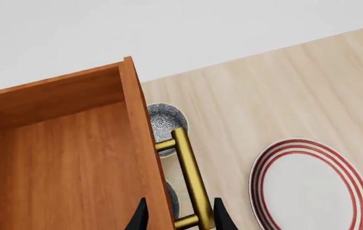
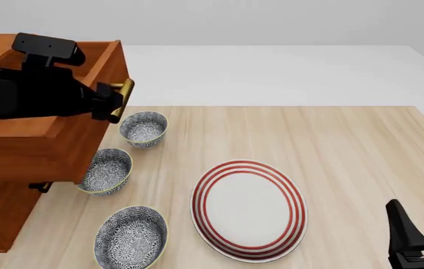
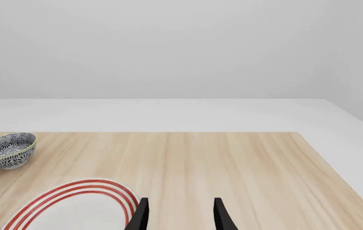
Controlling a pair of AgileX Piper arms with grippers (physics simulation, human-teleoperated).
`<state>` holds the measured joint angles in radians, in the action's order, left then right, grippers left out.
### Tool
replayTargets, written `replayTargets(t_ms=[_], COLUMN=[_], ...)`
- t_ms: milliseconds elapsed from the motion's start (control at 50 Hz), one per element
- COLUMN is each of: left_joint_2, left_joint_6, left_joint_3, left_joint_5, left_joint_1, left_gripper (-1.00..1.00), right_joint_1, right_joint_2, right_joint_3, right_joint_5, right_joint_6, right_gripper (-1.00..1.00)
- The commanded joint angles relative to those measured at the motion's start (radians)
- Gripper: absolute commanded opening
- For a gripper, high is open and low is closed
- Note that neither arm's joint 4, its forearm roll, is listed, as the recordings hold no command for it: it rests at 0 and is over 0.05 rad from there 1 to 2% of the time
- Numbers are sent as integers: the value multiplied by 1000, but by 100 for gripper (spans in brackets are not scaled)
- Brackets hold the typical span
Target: Open the top drawer of the cabinet.
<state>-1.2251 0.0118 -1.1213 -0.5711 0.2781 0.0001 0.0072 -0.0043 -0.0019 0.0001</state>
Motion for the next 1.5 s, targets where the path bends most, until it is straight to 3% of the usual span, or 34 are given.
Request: replayTargets(t_ms=[20, 420, 640, 1500], left_joint_2=[-13, -21, 7, 52], left_joint_6=[39, 46, 44, 39], left_joint_3=[41, 46, -28, -130], left_joint_5=[-12, -10, -66, -144], left_joint_1=[21, 30, 22, 29], left_gripper=[100, 100, 100, 100], right_joint_1=[0, 0, 0, 0], right_joint_2=[0, 0, 0, 0], right_joint_3=[0, 0, 0, 0], right_joint_5=[0, 0, 0, 0], right_joint_6=[0, 0, 0, 0], right_gripper=[100, 100, 100, 100])
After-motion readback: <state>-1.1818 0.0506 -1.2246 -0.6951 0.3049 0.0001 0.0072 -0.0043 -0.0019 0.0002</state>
